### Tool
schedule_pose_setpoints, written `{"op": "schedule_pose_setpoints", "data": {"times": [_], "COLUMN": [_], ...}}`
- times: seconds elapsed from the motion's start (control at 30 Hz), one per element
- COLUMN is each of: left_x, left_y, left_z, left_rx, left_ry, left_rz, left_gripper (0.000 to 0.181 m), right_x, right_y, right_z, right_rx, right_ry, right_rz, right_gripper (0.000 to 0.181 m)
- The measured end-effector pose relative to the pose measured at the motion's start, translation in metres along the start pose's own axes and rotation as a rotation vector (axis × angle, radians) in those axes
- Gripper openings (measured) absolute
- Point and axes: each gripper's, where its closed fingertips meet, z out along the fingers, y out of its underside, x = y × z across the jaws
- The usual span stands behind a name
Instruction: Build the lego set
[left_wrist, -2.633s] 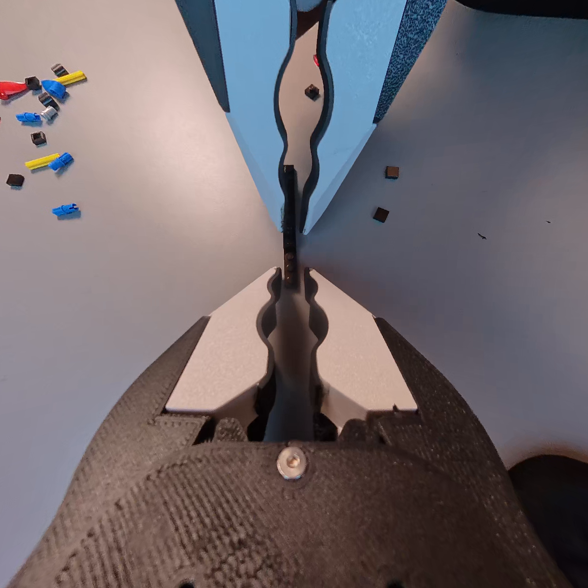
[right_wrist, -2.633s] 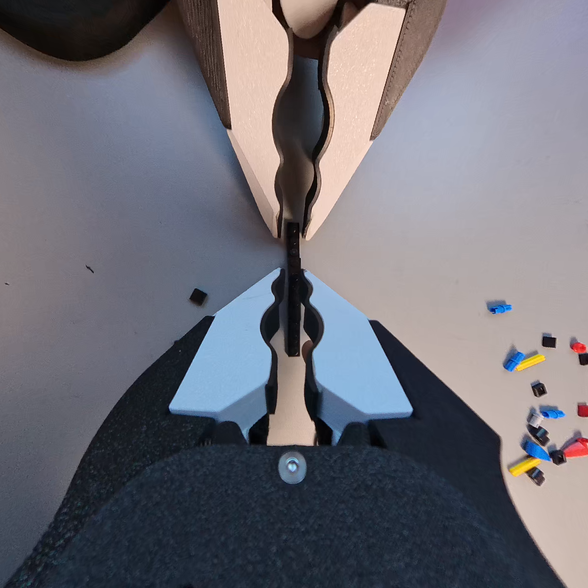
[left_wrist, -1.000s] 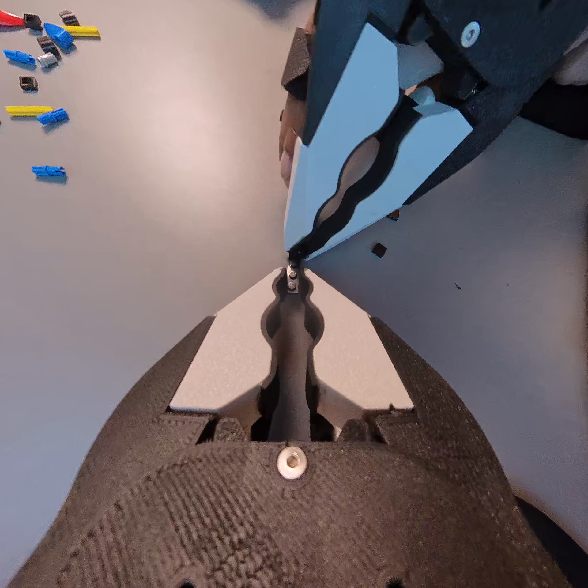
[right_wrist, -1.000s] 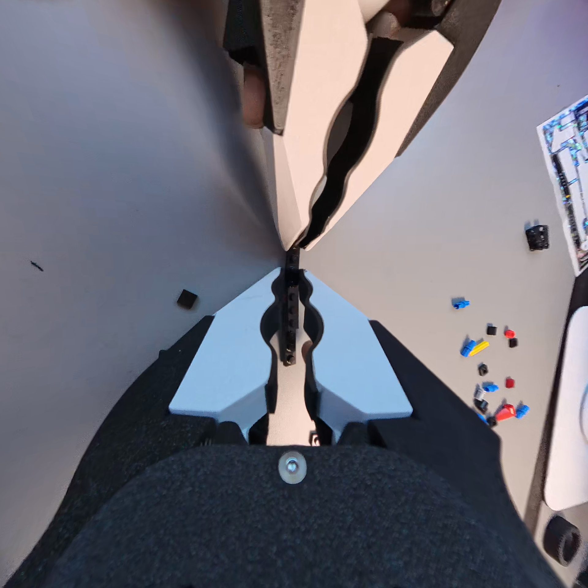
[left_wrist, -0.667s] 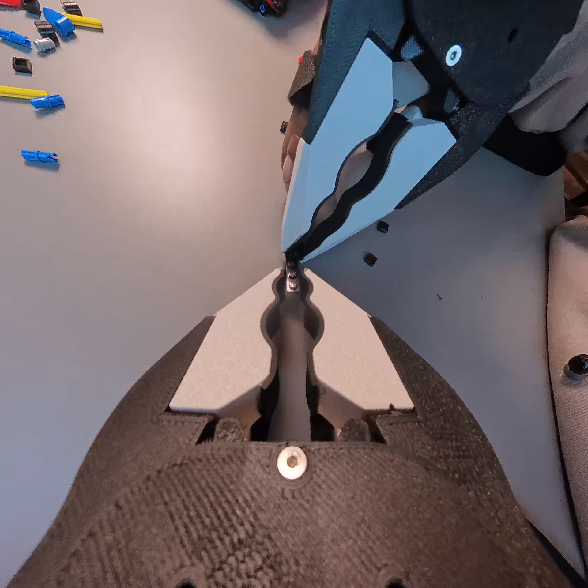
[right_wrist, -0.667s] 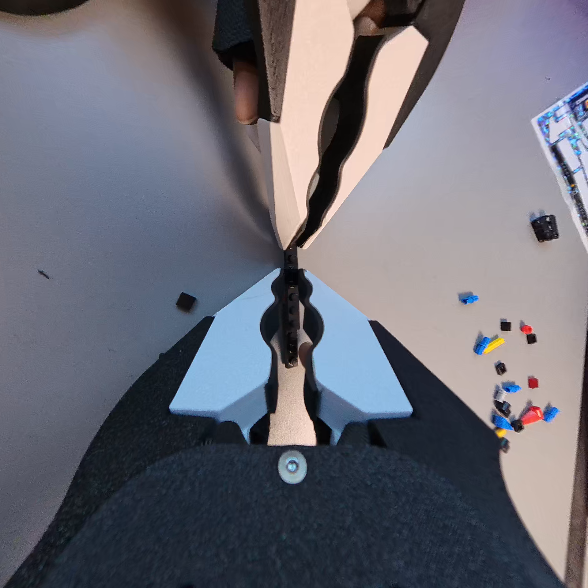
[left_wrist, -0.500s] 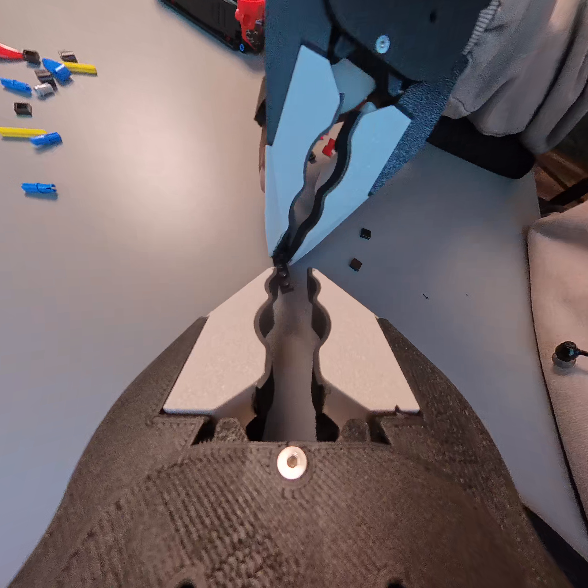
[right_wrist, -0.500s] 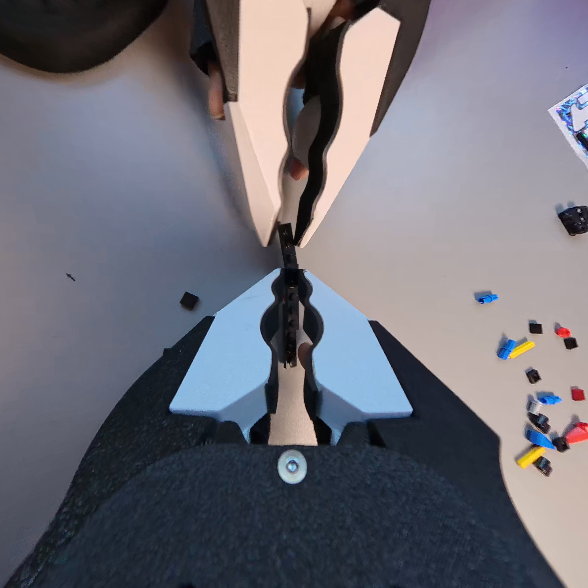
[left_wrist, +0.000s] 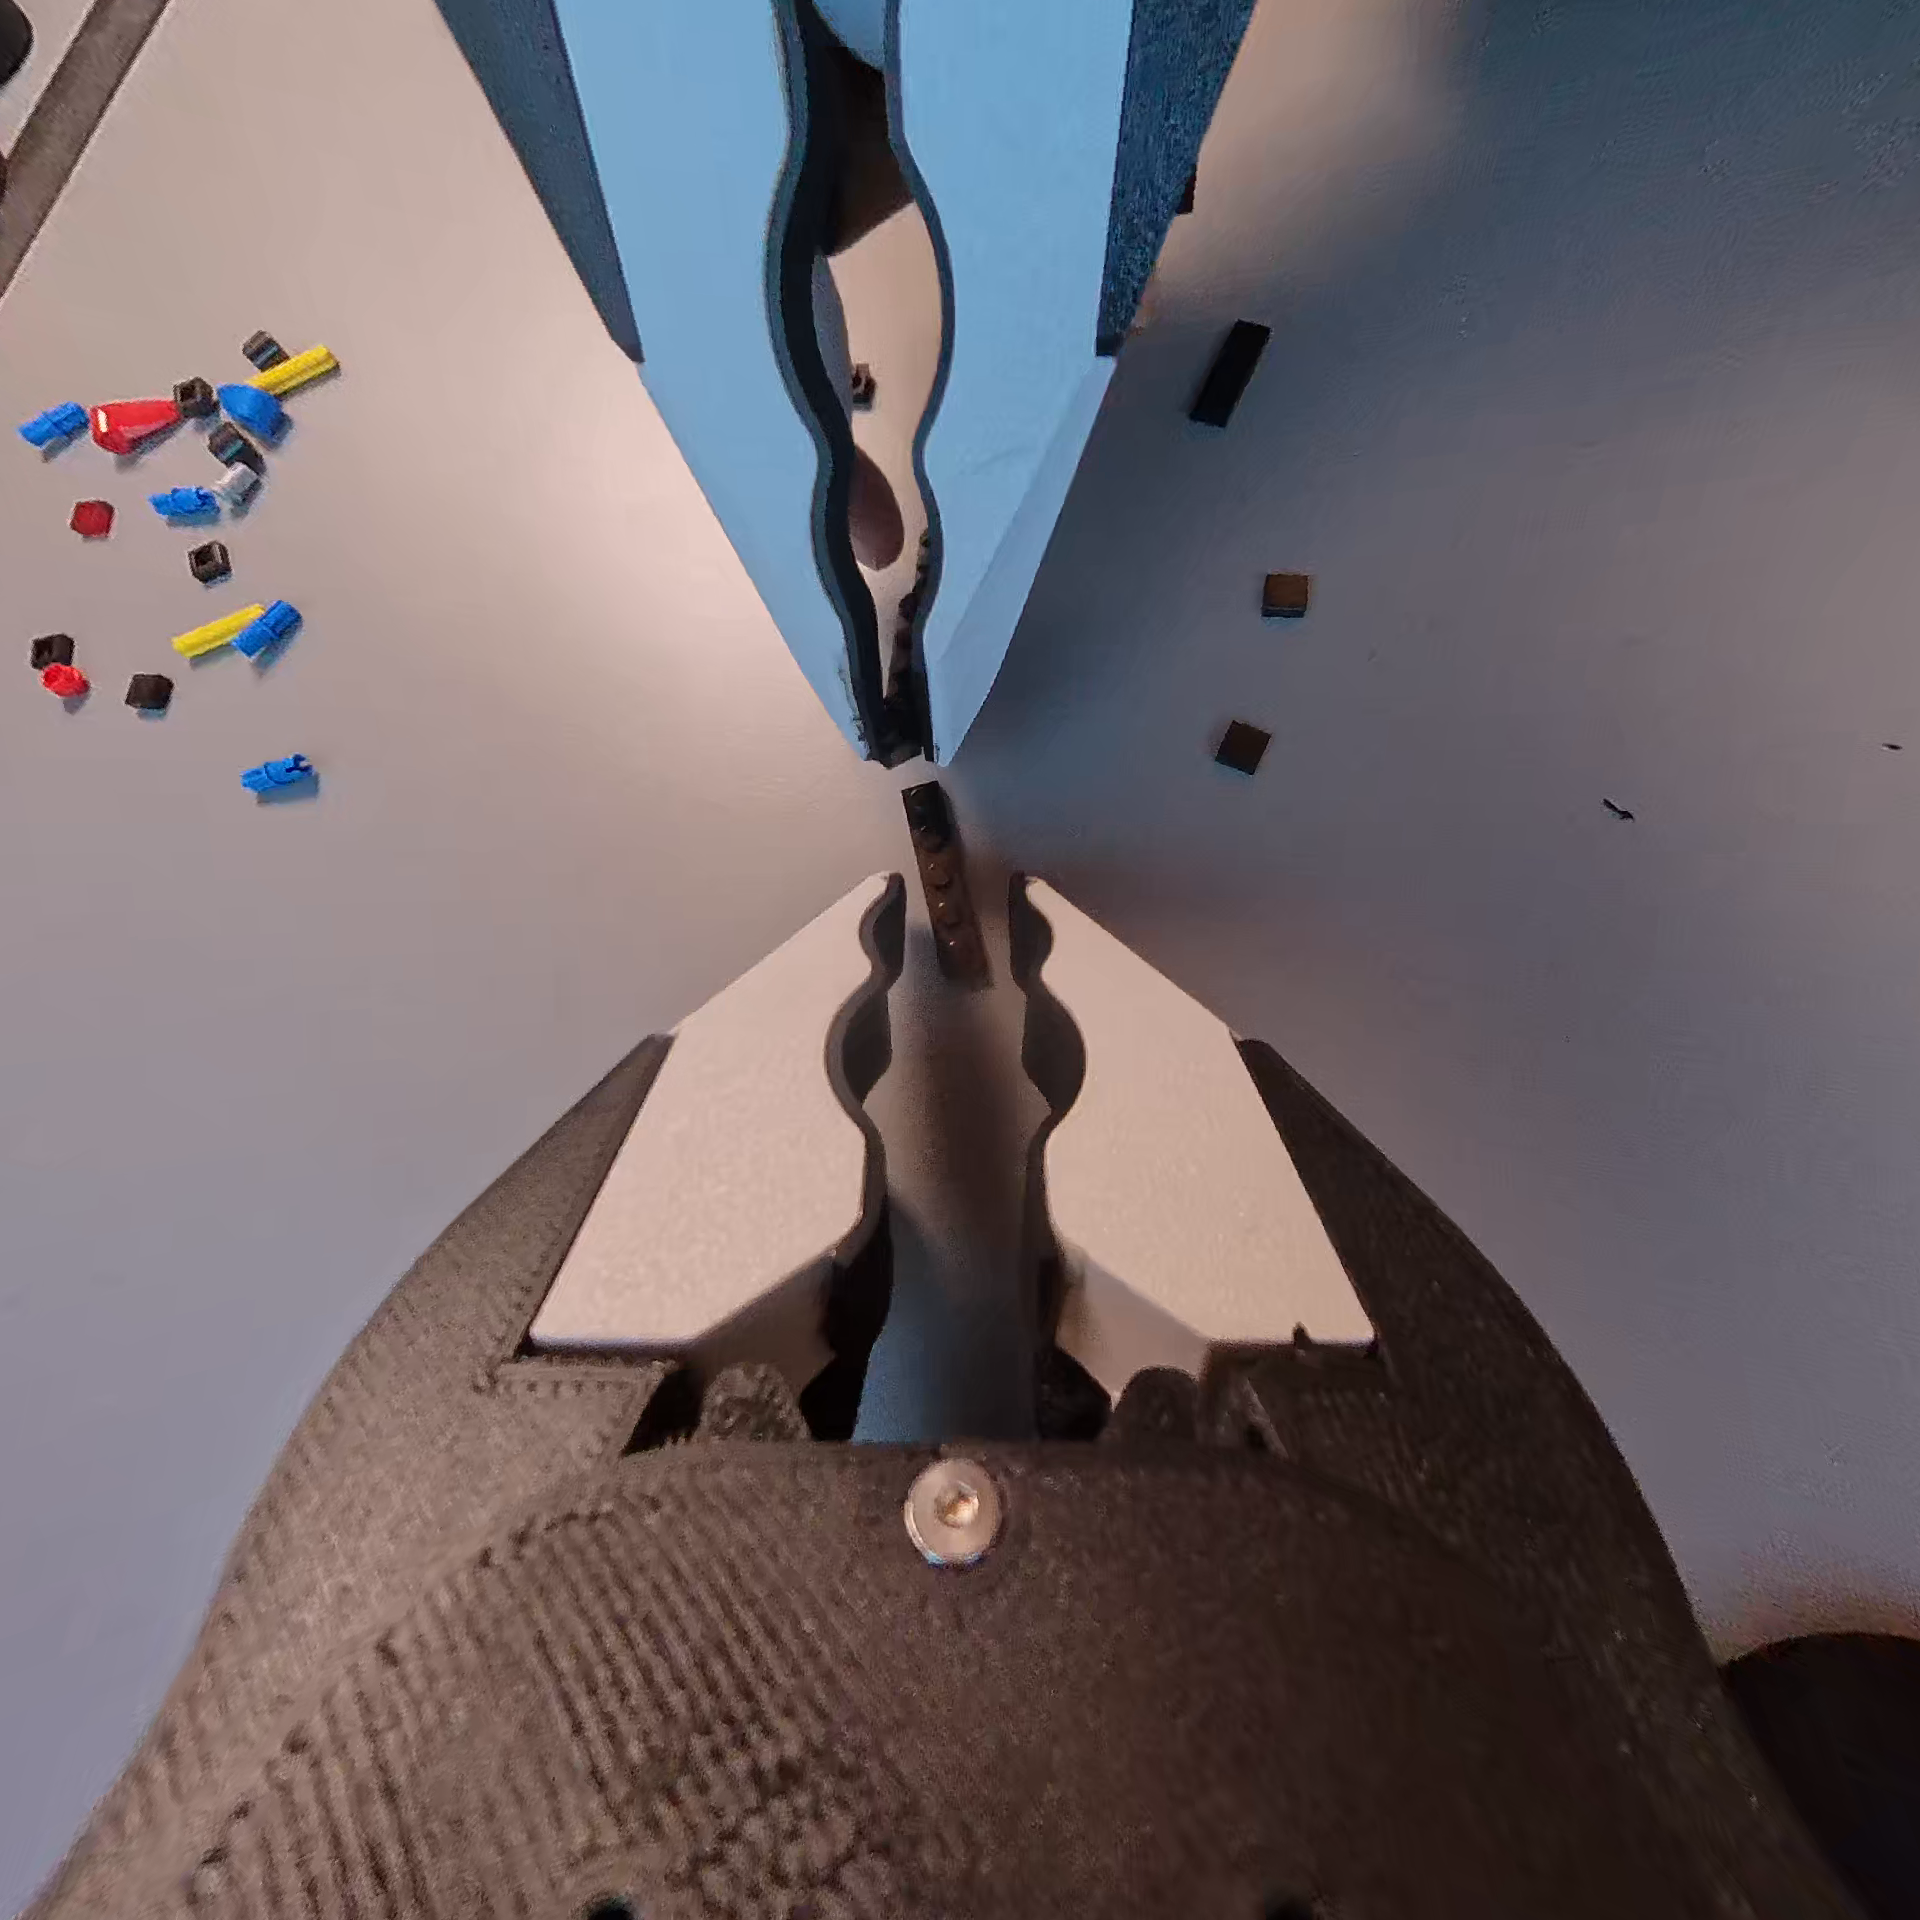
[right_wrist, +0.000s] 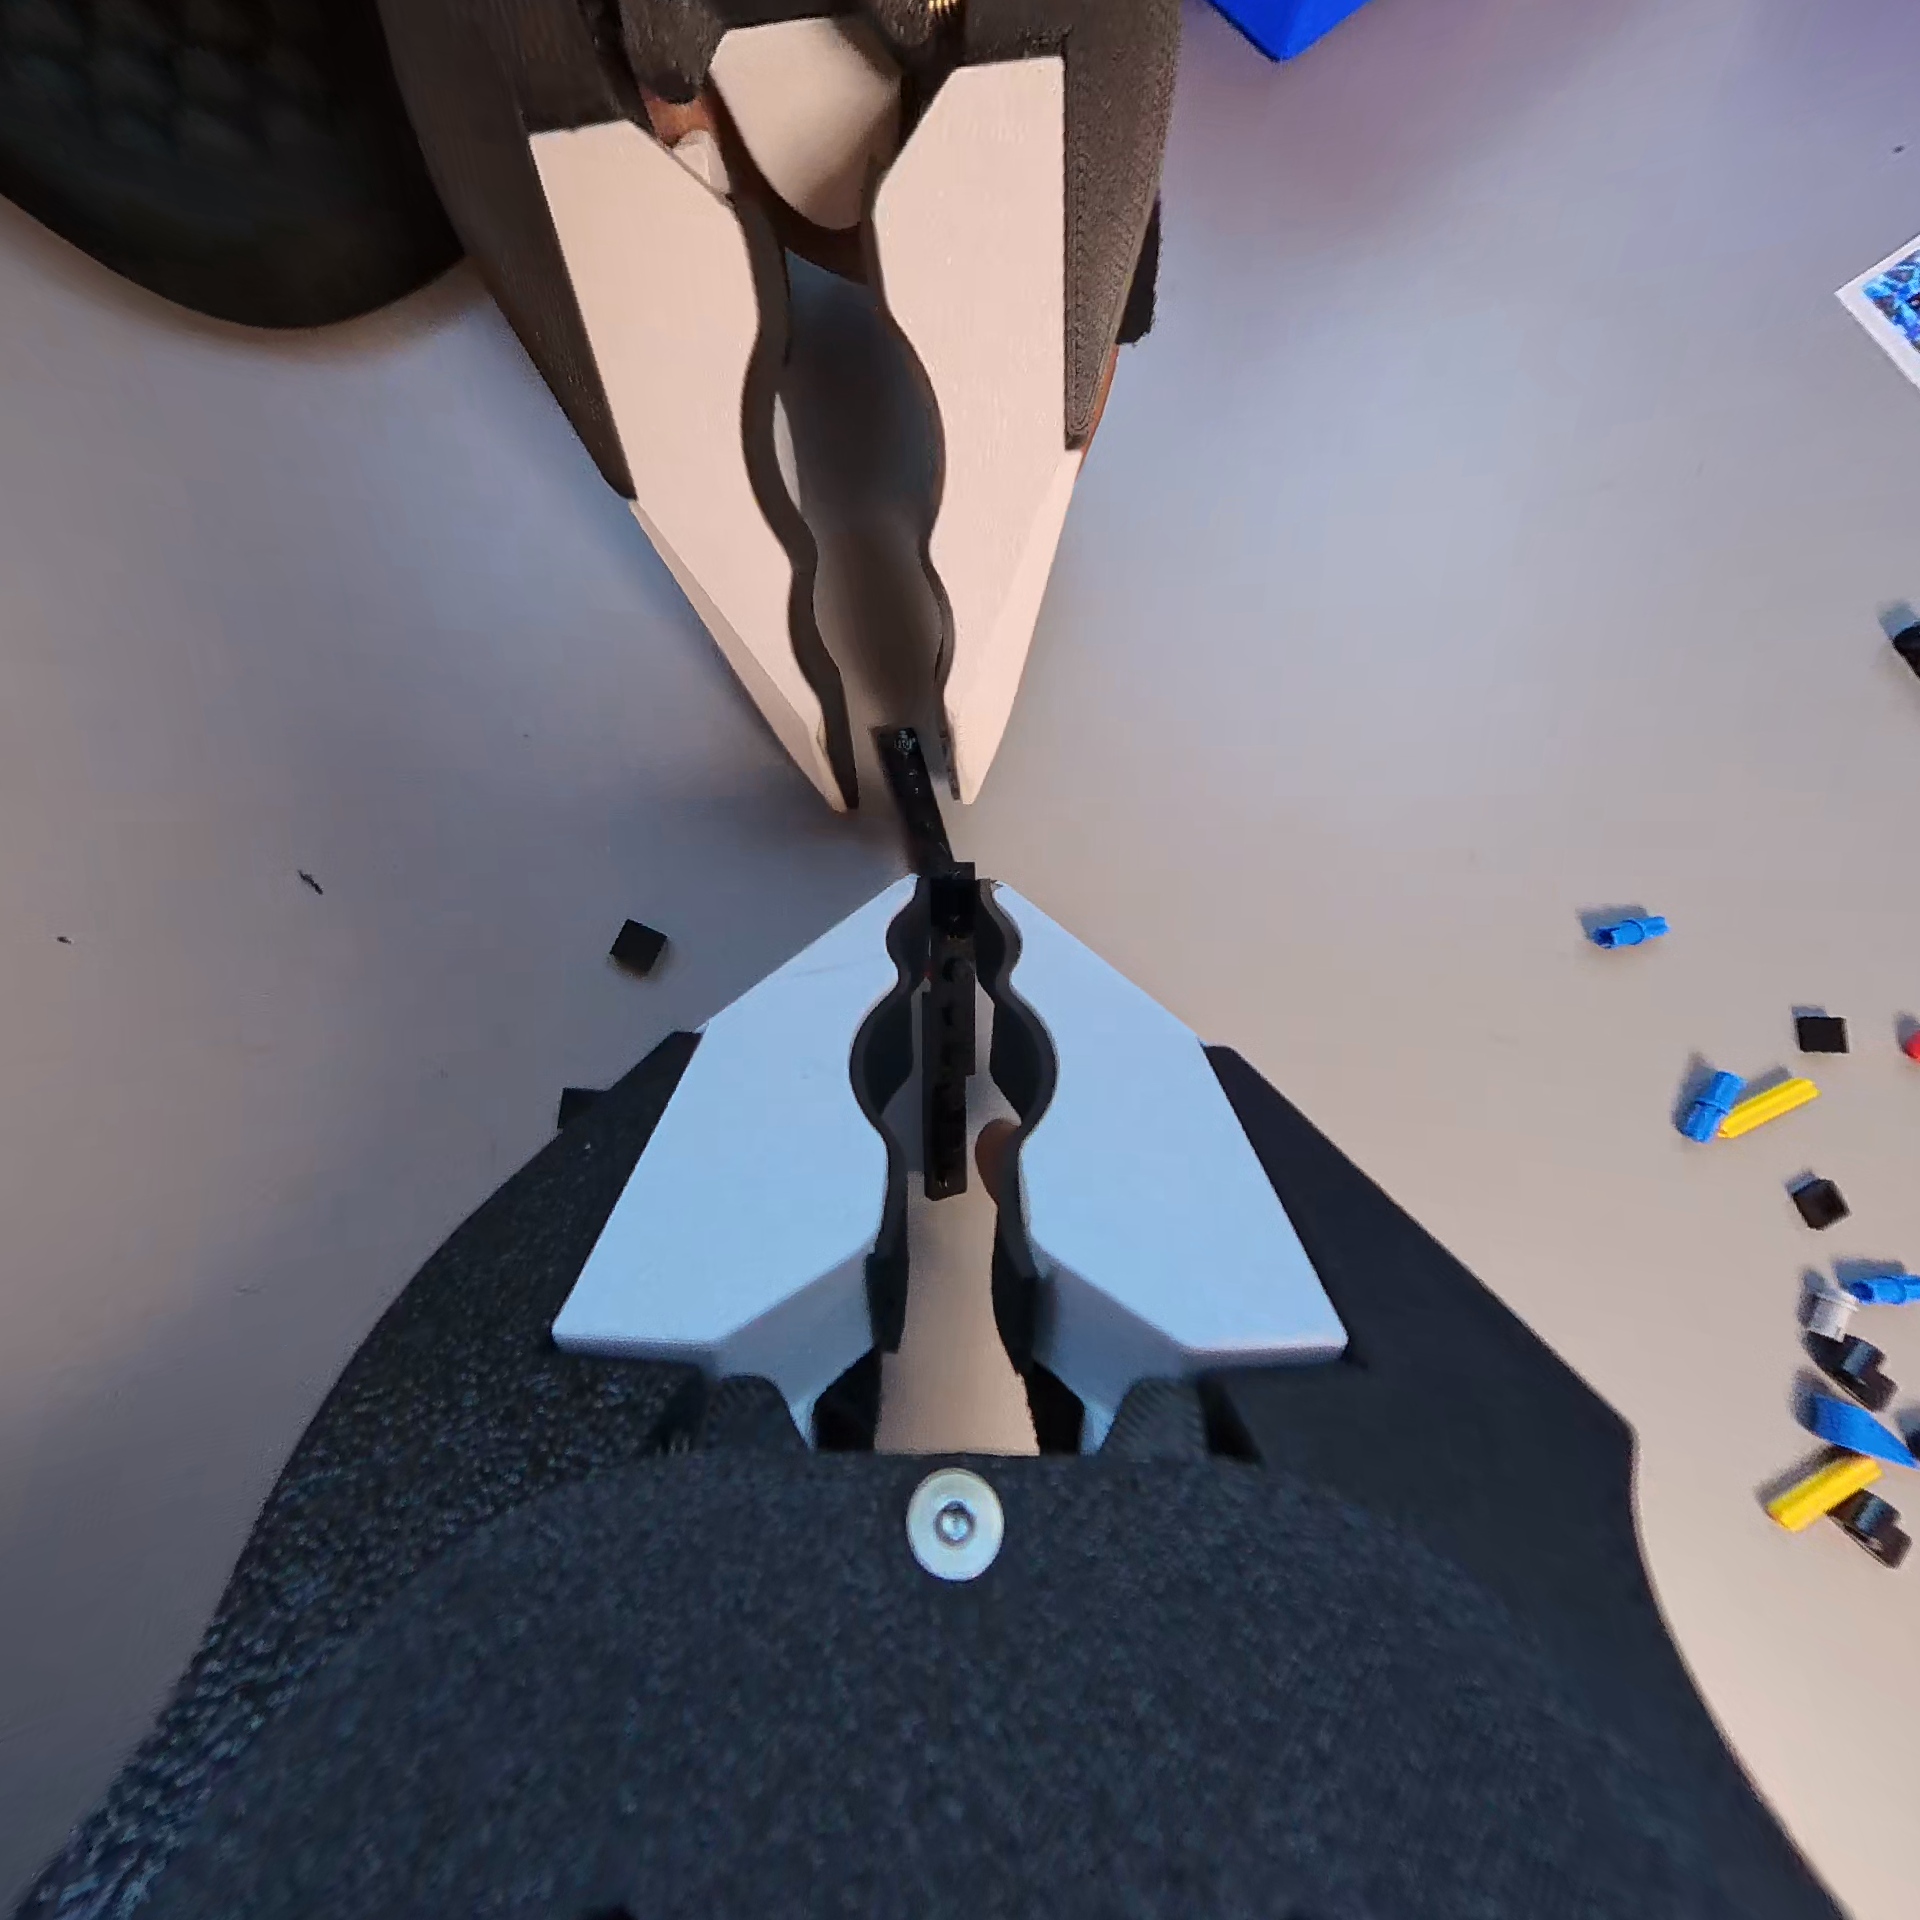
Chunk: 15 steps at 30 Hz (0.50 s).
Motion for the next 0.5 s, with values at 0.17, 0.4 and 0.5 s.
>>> {"op": "schedule_pose_setpoints", "data": {"times": [0.17,0.4,0.5], "left_x": [-0.001,0.002,0.006], "left_y": [-0.001,-0.001,-0.002], "left_z": [0.004,0.004,0.004], "left_rx": [0.005,0.002,0.016], "left_ry": [0.02,0.027,0.052], "left_rz": [-0.039,-0.032,-0.025], "left_gripper": [0.011,0.006,0.006], "right_x": [0.0,0.003,-0.001], "right_y": [0.003,0.014,0.014], "right_z": [0.003,0.006,0.006], "right_rx": [-0.041,-0.114,-0.131], "right_ry": [0.022,0.046,0.05], "right_rz": [-0.04,-0.084,-0.1], "right_gripper": [0.005,0.005,0.005]}}
